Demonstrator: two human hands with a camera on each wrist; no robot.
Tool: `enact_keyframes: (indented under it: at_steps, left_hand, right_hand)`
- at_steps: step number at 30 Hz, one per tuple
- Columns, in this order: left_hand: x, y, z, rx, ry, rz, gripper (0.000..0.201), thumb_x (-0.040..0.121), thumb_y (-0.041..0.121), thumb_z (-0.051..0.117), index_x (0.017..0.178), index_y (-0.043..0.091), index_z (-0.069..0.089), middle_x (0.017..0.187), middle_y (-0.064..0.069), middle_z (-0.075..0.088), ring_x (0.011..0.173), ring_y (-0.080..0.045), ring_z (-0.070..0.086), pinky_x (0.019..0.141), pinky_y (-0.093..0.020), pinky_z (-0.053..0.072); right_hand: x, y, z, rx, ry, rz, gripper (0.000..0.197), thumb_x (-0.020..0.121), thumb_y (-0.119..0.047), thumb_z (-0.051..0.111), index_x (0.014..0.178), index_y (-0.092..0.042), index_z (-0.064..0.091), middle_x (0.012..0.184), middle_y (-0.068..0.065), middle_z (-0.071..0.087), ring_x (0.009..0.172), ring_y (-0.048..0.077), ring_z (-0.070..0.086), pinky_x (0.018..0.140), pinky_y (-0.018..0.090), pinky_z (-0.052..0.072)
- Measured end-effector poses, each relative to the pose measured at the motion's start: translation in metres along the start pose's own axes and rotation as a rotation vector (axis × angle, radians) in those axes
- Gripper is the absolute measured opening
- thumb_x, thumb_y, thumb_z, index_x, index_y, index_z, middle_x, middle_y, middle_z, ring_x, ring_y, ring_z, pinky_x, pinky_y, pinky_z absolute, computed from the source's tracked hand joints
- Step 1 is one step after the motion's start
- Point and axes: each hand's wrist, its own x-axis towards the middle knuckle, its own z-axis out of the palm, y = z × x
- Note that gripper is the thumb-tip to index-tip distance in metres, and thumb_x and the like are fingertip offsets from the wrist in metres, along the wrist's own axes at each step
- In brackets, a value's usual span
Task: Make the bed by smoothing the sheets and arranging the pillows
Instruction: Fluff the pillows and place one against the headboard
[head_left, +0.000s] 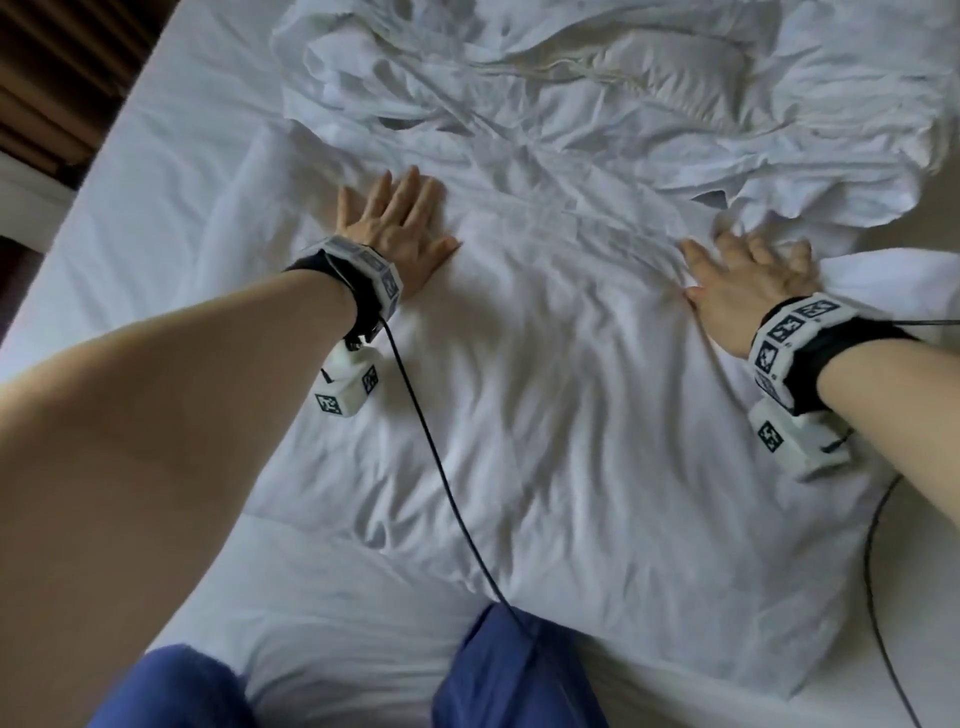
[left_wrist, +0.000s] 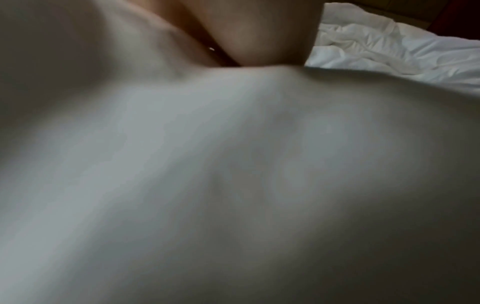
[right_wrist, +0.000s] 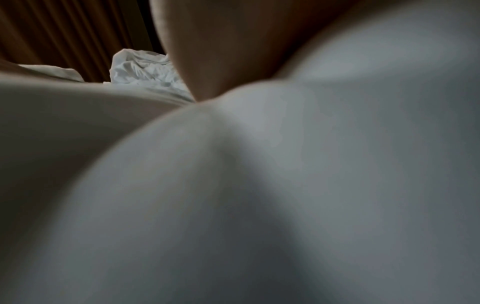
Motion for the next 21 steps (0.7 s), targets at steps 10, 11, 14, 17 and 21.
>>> enact_keyframes:
  at_steps: [10, 11, 14, 17, 21]
  left_hand:
    - [-0.054, -0.002, -0.027, -0.134, 0.024, 0.131, 0.057, 0.099, 0.049, 0.038, 0.148, 0.020, 0.034, 0.155, 0.000, 0.030, 0.142, -0.024, 0.028, 0.110, -0.052, 0.029]
    - [-0.064, -0.005, -0.030, -0.136, 0.017, 0.138, 0.057, 0.100, 0.049, 0.038, 0.149, 0.020, 0.034, 0.155, -0.001, 0.031, 0.142, -0.025, 0.028, 0.110, -0.052, 0.029]
    - [-0.107, -0.024, -0.041, -0.098, 0.002, 0.172, 0.059, 0.100, 0.053, 0.035, 0.148, 0.017, 0.035, 0.154, -0.004, 0.032, 0.142, -0.026, 0.028, 0.111, -0.053, 0.027]
    - [-0.165, -0.058, -0.063, -0.050, 0.015, 0.218, 0.060, 0.099, 0.052, 0.036, 0.148, 0.017, 0.034, 0.156, -0.003, 0.029, 0.144, -0.025, 0.024, 0.113, -0.054, 0.026]
    - [-0.244, -0.100, -0.105, -0.005, 0.066, 0.202, 0.060, 0.098, 0.054, 0.036, 0.142, 0.013, 0.040, 0.148, -0.003, 0.040, 0.140, -0.027, 0.032, 0.109, -0.054, 0.032]
  right_hand:
    - [-0.029, -0.090, -0.079, 0.130, 0.025, 0.057, 0.042, 0.088, -0.019, 0.047, 0.129, -0.017, 0.049, 0.137, 0.009, 0.042, 0.135, 0.032, 0.027, 0.112, 0.057, 0.019]
    - [-0.039, -0.106, -0.086, 0.146, 0.045, 0.048, 0.044, 0.087, -0.018, 0.047, 0.131, -0.018, 0.049, 0.137, 0.007, 0.043, 0.135, 0.031, 0.026, 0.112, 0.055, 0.019]
    - [-0.078, -0.158, -0.107, 0.182, 0.078, 0.053, 0.045, 0.087, -0.015, 0.048, 0.132, -0.017, 0.050, 0.138, 0.005, 0.047, 0.138, 0.030, 0.023, 0.114, 0.053, 0.018]
    - [-0.135, -0.207, -0.132, 0.206, 0.104, 0.087, 0.040, 0.089, -0.015, 0.047, 0.128, -0.016, 0.054, 0.134, 0.009, 0.054, 0.141, 0.030, 0.019, 0.114, 0.054, 0.015]
    - [-0.220, -0.259, -0.176, 0.224, 0.116, 0.115, 0.036, 0.092, -0.018, 0.047, 0.126, -0.018, 0.057, 0.131, 0.011, 0.057, 0.143, 0.029, 0.016, 0.116, 0.054, 0.013]
